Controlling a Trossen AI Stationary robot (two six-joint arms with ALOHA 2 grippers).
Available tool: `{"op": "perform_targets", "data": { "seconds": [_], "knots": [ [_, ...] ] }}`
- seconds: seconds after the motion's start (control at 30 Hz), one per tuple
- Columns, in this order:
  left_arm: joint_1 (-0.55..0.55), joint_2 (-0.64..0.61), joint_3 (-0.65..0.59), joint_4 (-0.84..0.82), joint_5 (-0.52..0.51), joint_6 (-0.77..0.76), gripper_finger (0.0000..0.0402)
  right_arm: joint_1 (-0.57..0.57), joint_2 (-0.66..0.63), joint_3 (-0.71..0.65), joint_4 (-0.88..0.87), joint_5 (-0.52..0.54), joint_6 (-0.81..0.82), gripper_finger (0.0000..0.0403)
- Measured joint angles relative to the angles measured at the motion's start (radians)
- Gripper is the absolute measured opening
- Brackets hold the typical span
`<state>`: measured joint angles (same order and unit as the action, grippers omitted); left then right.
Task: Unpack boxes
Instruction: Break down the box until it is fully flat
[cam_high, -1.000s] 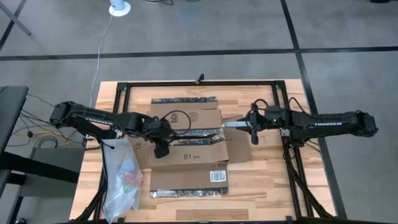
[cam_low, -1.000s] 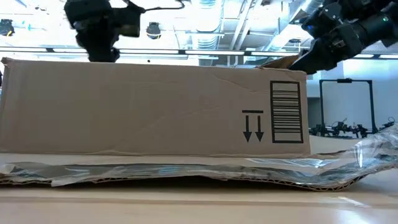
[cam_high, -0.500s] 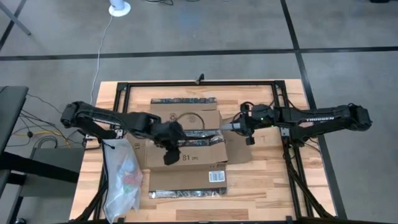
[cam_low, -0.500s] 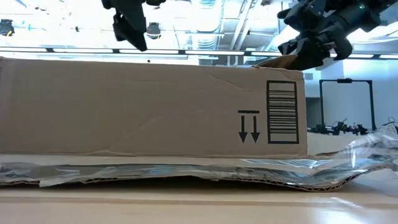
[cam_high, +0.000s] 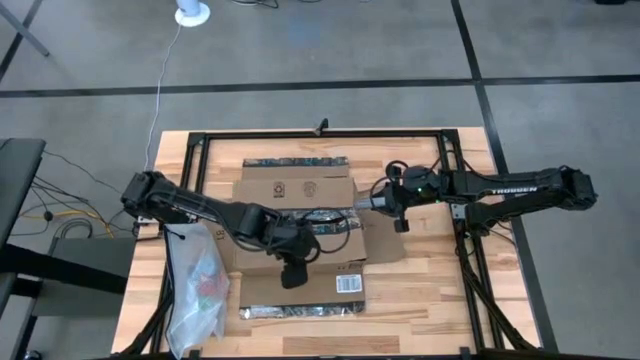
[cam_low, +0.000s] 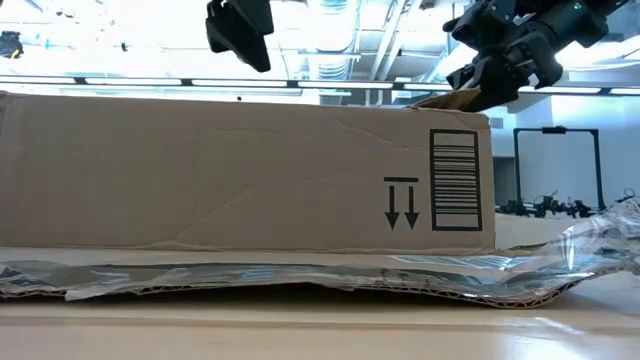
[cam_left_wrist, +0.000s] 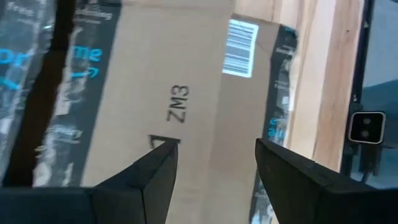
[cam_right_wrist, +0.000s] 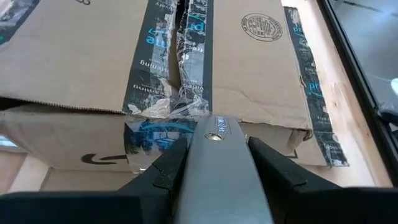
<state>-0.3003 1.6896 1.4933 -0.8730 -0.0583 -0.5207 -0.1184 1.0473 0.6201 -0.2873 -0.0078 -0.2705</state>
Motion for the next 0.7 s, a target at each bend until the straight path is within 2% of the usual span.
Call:
{"op": "perform_targets", "data": {
  "seconds": [0.23, 0.47, 0.7],
  "knots": [
    [-0.049, 0.001, -0.003, 0.005, -0.112, 0.059, 0.0192, 0.001, 0.0, -0.001, 0.006, 0.001, 0.019, 0.0116],
    [-0.05, 0.112, -0.001, 0.003, -0.153, 0.155, 0.018, 0.001, 0.002, -0.001, 0.009, 0.003, 0.038, 0.0116],
    [-0.012, 0.187, 0.003, 0.013, -0.205, 0.184, 0.0179, 0.004, 0.001, -0.001, 0.006, 0.003, 0.06, 0.0116]
  ]
}}
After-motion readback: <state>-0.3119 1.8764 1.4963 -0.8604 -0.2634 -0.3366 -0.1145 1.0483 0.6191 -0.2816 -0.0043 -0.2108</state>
